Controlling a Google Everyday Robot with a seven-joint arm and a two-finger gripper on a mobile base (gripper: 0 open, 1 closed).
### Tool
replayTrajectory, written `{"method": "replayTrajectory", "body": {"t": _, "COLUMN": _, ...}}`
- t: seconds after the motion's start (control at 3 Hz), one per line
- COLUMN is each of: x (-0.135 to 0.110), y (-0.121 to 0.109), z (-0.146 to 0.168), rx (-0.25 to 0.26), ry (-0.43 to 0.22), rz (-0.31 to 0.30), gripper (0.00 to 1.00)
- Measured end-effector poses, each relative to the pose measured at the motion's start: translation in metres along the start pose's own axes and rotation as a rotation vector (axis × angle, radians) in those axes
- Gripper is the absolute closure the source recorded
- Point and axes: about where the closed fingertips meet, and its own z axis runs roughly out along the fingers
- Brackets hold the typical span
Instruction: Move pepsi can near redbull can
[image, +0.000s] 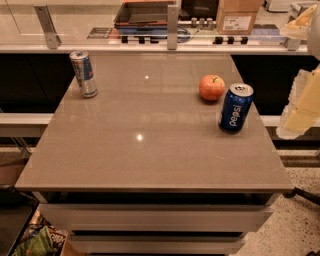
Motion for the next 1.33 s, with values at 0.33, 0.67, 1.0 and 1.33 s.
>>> {"method": "replayTrajectory", "body": {"t": 0.33, "x": 0.0, "y": 0.0, "z": 0.0, "rx": 0.0, "ry": 0.0, "rz": 0.0, "gripper": 0.0}}
{"method": "replayTrajectory", "body": {"t": 0.67, "x": -0.001, "y": -0.007, "z": 0.003, "rx": 0.005, "ry": -0.036, "rz": 0.014, "gripper": 0.0}}
{"method": "replayTrajectory", "body": {"t": 1.0, "x": 0.005, "y": -0.017, "z": 0.019, "rx": 0.017, "ry": -0.087, "rz": 0.057, "gripper": 0.0}}
{"method": "replayTrajectory", "body": {"t": 1.33, "x": 0.016, "y": -0.029, "z": 0.039, "rx": 0.06, "ry": -0.112, "rz": 0.132, "gripper": 0.0}}
